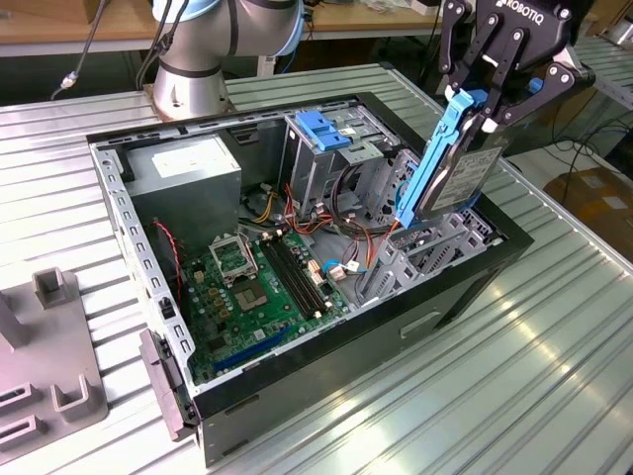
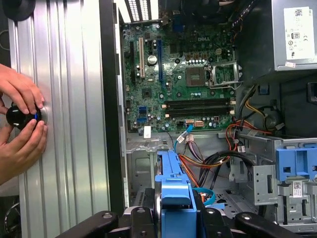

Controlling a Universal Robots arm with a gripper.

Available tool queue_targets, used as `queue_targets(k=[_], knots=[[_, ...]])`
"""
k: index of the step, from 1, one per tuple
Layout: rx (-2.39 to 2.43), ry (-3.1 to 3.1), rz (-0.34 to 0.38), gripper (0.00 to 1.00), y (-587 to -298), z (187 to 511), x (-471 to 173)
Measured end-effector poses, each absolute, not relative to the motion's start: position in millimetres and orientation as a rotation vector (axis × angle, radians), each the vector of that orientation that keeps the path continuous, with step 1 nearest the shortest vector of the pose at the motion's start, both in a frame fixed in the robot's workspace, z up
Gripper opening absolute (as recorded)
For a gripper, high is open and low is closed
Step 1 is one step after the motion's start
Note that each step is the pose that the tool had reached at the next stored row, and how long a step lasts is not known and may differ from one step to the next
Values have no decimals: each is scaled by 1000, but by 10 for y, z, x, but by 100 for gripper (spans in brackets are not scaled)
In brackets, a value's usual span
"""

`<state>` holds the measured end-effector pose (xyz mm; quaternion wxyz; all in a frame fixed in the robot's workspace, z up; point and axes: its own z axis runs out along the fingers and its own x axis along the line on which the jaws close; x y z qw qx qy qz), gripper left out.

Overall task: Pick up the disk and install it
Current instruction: 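Insert the disk into the insertion slot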

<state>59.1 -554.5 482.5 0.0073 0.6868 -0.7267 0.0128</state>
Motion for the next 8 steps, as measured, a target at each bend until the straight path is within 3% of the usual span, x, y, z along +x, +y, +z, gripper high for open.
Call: queue_targets(k=[8], knots=[[2148,-2272,40,37,-5545,4823,592]])
